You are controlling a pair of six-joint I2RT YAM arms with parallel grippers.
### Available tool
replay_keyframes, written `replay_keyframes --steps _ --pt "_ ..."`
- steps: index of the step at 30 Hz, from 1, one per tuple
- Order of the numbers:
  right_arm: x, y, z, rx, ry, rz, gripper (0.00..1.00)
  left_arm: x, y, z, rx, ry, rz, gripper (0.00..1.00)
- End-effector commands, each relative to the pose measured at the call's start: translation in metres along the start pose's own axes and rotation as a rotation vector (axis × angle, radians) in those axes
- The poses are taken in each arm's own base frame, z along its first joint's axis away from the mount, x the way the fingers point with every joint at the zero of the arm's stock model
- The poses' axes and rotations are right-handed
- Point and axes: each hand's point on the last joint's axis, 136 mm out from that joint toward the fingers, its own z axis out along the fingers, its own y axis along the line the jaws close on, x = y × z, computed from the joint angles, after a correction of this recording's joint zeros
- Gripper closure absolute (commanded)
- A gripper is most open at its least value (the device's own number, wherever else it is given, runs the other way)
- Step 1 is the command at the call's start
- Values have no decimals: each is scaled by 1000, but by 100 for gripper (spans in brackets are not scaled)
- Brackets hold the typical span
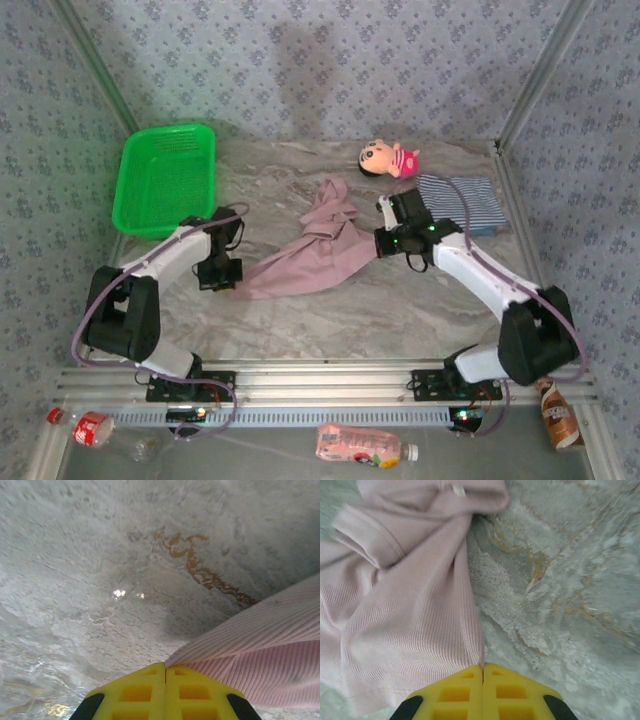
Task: Fold and stack the tank tops
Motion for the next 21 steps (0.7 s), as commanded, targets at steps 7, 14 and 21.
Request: replay_keyframes --steps 7,14,21 --pt "40 -9 -16 -4 64 98 100 2 -25 34 77 85 -33 100" --pt "83 -19 16 6 171 168 100 -15 -27 24 39 40 -25 91" --pt "96 -24 26 5 197 198 100 8 -23 -6 12 35 -20 67"
